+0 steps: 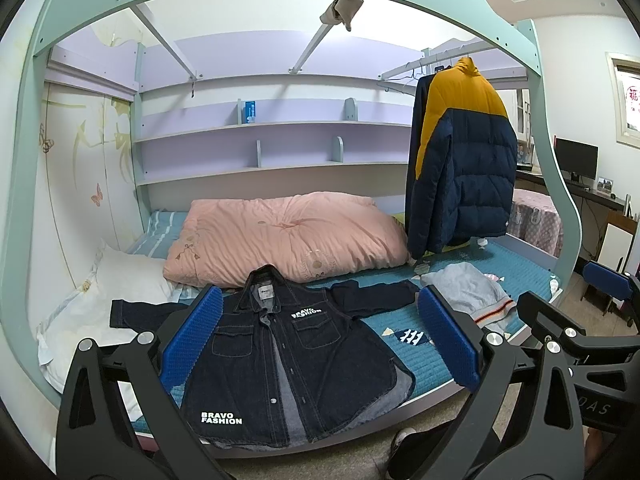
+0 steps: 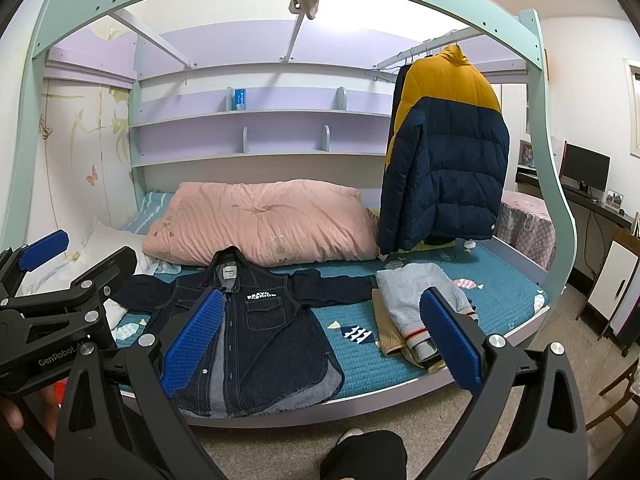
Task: Fold large clothes
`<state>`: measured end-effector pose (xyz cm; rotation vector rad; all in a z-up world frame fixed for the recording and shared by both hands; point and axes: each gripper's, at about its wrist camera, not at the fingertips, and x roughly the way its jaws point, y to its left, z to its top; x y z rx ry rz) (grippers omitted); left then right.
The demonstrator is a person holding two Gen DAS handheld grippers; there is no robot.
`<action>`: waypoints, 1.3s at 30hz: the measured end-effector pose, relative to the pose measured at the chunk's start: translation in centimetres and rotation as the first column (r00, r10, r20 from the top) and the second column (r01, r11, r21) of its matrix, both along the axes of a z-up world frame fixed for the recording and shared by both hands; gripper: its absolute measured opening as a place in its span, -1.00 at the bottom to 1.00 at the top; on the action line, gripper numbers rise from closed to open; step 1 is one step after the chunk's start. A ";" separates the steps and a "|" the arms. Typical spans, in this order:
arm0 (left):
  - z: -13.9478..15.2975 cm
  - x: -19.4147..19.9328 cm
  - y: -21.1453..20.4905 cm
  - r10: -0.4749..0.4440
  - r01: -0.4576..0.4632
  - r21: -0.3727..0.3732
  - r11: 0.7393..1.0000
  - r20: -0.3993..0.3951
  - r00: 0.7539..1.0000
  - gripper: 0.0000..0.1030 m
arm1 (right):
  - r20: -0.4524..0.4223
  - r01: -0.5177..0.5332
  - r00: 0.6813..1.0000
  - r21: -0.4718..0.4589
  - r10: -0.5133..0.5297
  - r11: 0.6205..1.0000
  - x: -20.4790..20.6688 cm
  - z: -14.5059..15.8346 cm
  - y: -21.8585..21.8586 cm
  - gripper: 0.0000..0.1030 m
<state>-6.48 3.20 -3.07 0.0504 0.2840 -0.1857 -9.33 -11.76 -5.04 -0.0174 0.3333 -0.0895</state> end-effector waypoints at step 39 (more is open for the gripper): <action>0.3 0.0 0.3 -0.005 0.005 0.007 1.000 -0.002 1.000 0.91 | -0.010 0.017 1.000 0.014 -0.017 1.000 -0.4 -0.9 0.5 0.84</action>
